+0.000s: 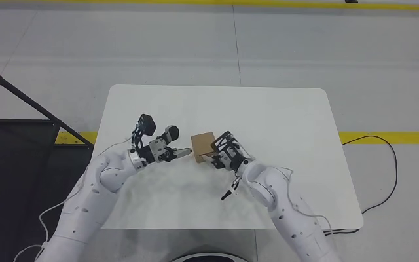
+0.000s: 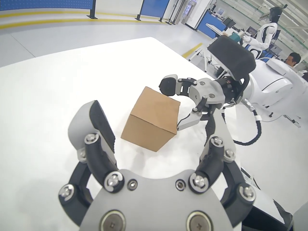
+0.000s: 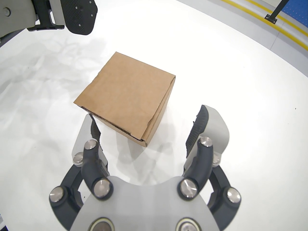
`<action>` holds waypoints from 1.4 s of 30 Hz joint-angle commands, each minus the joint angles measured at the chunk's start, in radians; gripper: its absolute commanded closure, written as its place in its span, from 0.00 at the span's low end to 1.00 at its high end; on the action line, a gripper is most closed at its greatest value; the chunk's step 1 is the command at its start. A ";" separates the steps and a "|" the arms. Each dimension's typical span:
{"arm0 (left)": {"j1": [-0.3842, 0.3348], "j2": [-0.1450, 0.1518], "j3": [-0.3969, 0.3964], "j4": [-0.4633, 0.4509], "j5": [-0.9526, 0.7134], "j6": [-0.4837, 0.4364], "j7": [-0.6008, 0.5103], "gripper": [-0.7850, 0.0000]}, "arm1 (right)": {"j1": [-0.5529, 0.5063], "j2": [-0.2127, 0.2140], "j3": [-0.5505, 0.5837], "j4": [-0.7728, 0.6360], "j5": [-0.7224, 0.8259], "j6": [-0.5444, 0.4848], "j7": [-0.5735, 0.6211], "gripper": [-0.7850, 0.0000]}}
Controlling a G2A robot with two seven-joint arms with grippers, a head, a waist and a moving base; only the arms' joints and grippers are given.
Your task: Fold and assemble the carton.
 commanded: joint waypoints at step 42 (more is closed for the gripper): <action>-0.074 -0.016 0.132 0.097 0.691 0.082 0.518 0.00 | -0.143 0.035 0.156 -0.120 0.065 -0.031 -0.119 0.00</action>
